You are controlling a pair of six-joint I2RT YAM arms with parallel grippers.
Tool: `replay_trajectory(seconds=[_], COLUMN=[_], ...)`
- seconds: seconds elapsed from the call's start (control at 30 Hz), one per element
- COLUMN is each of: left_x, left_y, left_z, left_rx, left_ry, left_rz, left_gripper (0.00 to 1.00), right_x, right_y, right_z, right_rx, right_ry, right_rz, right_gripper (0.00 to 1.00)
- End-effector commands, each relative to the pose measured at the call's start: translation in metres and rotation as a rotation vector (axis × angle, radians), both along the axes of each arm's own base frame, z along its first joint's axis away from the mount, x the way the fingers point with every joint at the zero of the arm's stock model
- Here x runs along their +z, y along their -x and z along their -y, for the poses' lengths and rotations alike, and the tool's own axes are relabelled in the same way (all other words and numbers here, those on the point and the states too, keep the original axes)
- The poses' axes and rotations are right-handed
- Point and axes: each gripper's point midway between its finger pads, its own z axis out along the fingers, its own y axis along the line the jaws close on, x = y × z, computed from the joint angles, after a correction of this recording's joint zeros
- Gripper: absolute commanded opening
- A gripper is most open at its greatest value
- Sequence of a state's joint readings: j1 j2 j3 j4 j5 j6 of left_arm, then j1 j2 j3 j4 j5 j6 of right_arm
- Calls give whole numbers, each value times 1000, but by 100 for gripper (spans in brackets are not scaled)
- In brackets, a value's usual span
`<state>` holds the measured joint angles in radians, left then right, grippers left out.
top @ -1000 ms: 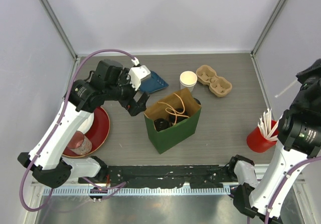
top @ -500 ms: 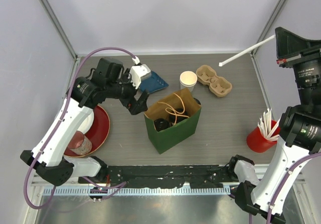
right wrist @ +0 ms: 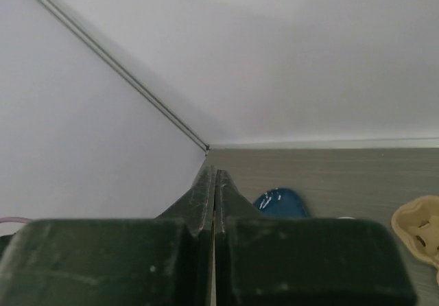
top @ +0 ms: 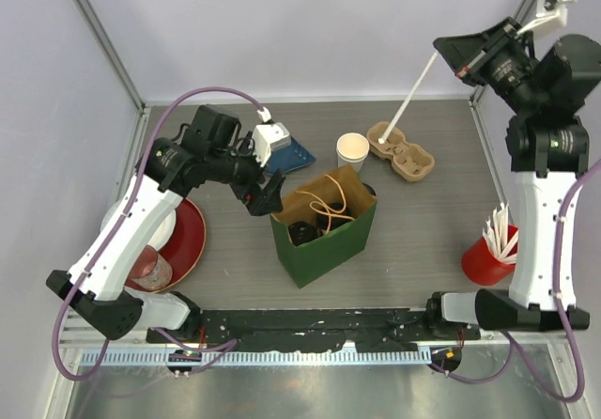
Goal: Pack the takeout coffee
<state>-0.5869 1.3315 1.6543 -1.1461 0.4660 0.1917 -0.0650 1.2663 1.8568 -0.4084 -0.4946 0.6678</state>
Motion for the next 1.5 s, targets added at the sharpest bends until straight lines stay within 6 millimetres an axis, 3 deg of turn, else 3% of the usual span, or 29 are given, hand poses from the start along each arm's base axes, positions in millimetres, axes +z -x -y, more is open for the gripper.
replay_trajectory(seconds=[0.0,0.13,0.3,0.47,0.6,0.73,0.97,1.03,1.07,1.1,1.27,1.47], left_x=[7,-2,-9,-14,-17,-23,-27,-28,-28,-28,-27,-27], left_y=[3,2,2,1,0,2,3,2,3,3,2,2], left_z=[3,6,10,12,13,15,18,18,18,18,17,17], left_rx=[-22,-28,-33,-32,-34,-43,-52,-55,-56,-55,-55,-55], left_ry=[25,22,22,21,20,23,25,23,22,23,22,20], left_rz=[-8,-33,-66,-79,-89,-111,-133,-136,-136,-136,-125,-126], left_gripper=[90,85,76,72,68,62,45,40,39,39,38,37], right_x=[11,-13,-19,-44,-87,-101,-126,-150,-154,-171,-183,-213], right_y=[25,38,49,41,28,29,35,37,40,46,55,58], right_z=[-26,-52,-78,-94,-109,-124,-126,-131,-136,-137,-133,-135], right_rx=[104,226,292,290,282,310,327,357,389,412,401,435], right_ry=[110,117,102,157,246,275,372,395,404,414,415,430], right_rz=[19,-33,-27,-72,-149,-157,-144,-170,-146,-159,-64,-111], right_gripper=[1,1,1,1,1,1,1,1,1,1,1,1])
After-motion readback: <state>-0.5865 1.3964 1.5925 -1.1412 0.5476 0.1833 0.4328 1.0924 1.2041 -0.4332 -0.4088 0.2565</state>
